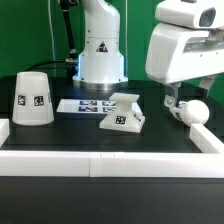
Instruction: Assemble lamp
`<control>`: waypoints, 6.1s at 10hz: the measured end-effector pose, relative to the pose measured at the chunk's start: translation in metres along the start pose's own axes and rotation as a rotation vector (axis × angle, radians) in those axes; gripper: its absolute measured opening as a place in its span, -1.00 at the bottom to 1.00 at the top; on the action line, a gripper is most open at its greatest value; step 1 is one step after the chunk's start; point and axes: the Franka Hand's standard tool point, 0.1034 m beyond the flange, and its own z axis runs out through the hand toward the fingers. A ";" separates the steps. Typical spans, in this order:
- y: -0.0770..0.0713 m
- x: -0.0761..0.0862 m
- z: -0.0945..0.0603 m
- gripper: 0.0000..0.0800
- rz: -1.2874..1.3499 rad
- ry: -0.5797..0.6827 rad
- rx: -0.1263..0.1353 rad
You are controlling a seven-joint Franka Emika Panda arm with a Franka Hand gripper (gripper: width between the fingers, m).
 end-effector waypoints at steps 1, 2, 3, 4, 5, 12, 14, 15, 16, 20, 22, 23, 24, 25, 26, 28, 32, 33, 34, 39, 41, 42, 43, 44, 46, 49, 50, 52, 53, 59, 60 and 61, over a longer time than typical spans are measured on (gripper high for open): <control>0.001 0.001 0.001 0.75 -0.001 -0.004 -0.005; 0.001 0.001 0.001 0.75 -0.001 -0.004 -0.005; 0.001 0.001 0.001 0.75 -0.001 -0.003 -0.004; 0.000 0.001 0.001 0.75 -0.001 -0.003 -0.004; 0.003 -0.003 0.000 0.75 -0.016 0.012 -0.011; -0.009 -0.094 0.007 0.75 0.191 0.069 -0.037; -0.010 -0.093 0.007 0.75 0.307 0.071 -0.028; -0.011 -0.093 0.007 0.75 0.335 0.072 -0.025; -0.014 -0.097 0.008 0.75 0.498 0.074 -0.021; -0.032 -0.149 0.029 0.75 0.840 0.092 0.030; -0.034 -0.142 0.027 0.75 0.914 0.100 0.041; -0.035 -0.142 0.028 0.75 0.912 0.099 0.043; -0.034 -0.143 0.028 0.75 0.902 0.099 0.046; -0.033 -0.146 0.029 0.75 0.893 0.128 0.047; -0.040 -0.154 0.033 0.75 0.891 0.171 0.039; -0.056 -0.173 0.045 0.75 0.883 0.194 0.034; -0.056 -0.172 0.057 0.75 0.884 0.184 0.040; -0.055 -0.170 0.060 0.75 0.884 0.180 0.041; -0.055 -0.171 0.064 0.75 0.880 0.172 0.043; -0.052 -0.168 0.069 0.33 0.846 0.159 0.044; -0.053 -0.168 0.069 0.33 0.841 0.159 0.044; -0.053 -0.168 0.069 0.33 0.838 0.159 0.044; -0.053 -0.168 0.069 0.33 0.833 0.159 0.043; -0.053 -0.168 0.069 0.33 0.829 0.159 0.043; -0.051 -0.157 0.068 0.34 0.751 0.173 0.036; -0.035 -0.118 0.062 0.34 0.620 0.219 0.018; -0.029 -0.106 0.060 0.34 0.605 0.232 0.015; -0.017 -0.078 0.056 0.34 0.594 0.264 0.011; -0.014 -0.065 0.054 0.34 0.600 0.279 0.010; -0.008 -0.004 0.046 0.34 0.637 0.401 -0.012; -0.002 0.004 0.045 0.34 0.648 0.436 -0.022; 0.005 0.013 0.044 0.34 0.668 0.472 -0.029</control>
Offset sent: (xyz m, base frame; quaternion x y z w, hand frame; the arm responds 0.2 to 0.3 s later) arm 0.0000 0.0000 0.0000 0.0000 0.0000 0.0000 1.0000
